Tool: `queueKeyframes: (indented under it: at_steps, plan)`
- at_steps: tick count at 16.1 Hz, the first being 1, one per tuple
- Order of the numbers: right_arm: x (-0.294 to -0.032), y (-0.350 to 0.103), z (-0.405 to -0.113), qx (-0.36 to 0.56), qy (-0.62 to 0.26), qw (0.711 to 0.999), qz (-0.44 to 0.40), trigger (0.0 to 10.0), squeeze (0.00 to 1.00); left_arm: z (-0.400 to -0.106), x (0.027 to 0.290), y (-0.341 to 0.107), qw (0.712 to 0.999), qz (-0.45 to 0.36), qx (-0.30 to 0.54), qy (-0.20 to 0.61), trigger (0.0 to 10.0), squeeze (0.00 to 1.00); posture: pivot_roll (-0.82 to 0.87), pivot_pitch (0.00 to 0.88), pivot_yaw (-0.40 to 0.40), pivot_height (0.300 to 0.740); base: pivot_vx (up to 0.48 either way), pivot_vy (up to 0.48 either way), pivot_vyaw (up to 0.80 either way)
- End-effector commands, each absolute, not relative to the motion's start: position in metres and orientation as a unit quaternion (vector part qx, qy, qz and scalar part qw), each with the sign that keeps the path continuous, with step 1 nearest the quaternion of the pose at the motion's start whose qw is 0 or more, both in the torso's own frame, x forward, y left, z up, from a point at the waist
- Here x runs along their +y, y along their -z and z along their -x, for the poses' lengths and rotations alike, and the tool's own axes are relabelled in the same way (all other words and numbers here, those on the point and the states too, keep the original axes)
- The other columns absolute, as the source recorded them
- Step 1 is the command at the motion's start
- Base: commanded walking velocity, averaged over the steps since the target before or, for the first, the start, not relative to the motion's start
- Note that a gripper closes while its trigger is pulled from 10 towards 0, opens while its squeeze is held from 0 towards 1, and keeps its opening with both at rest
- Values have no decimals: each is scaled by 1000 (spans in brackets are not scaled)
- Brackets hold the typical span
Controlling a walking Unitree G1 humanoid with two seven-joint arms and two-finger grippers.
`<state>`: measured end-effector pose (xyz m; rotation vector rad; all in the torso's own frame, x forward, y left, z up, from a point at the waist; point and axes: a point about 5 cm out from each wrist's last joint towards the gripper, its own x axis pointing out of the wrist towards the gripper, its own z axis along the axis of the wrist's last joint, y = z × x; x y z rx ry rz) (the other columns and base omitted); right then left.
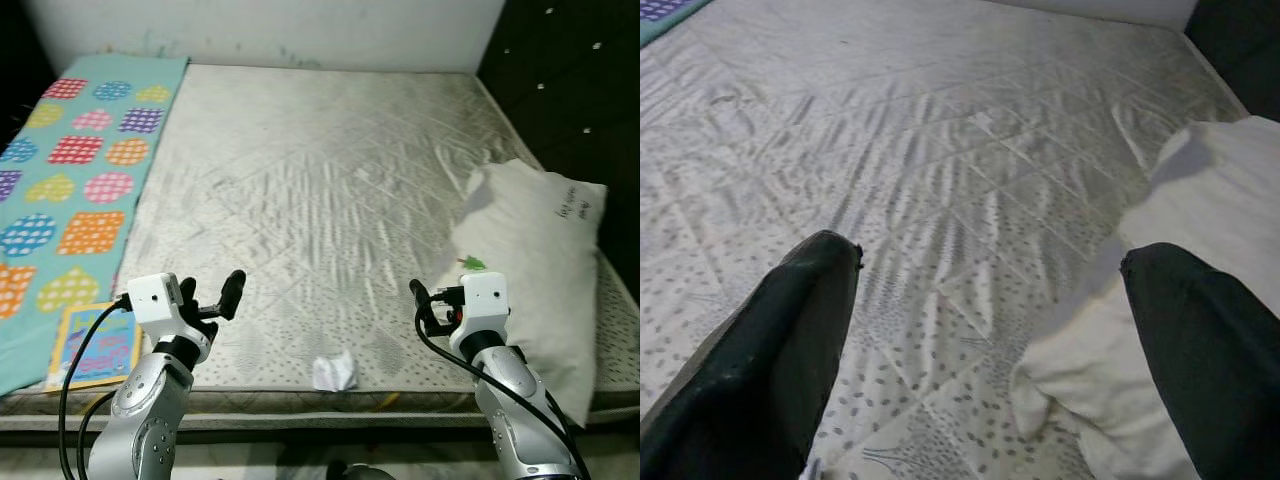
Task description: Clean up the room
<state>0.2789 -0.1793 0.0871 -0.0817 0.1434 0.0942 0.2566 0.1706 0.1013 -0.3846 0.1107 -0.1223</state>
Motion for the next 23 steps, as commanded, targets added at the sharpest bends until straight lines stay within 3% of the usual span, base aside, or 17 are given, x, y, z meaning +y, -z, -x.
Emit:
queueKeyframes:
  at_steps: [1,7,11,13,23]
  plan:
    - [-178,-88,-279,72,-52,995,40,10000,0,-254,174,-99,979,188,64,53,10000,0,-136,109,-41,740,0,0,0]
    - [-178,-87,-278,75,-58,995,39,10000,0,-254,174,-96,978,188,69,55,10000,0,-134,102,-41,740,0,0,-67]
    - [-177,-85,-278,80,-60,994,34,10000,0,-254,174,-95,977,190,73,56,10000,0,-133,101,-40,740,0,209,-547]
    - [-177,-86,-278,80,-61,994,35,10000,0,-254,174,-95,977,190,72,56,10000,0,-134,103,-41,740,0,480,0]
    - [-177,-87,-280,79,-63,994,35,10000,0,-256,173,-97,977,194,67,54,10000,0,-136,115,-43,740,0,0,0]
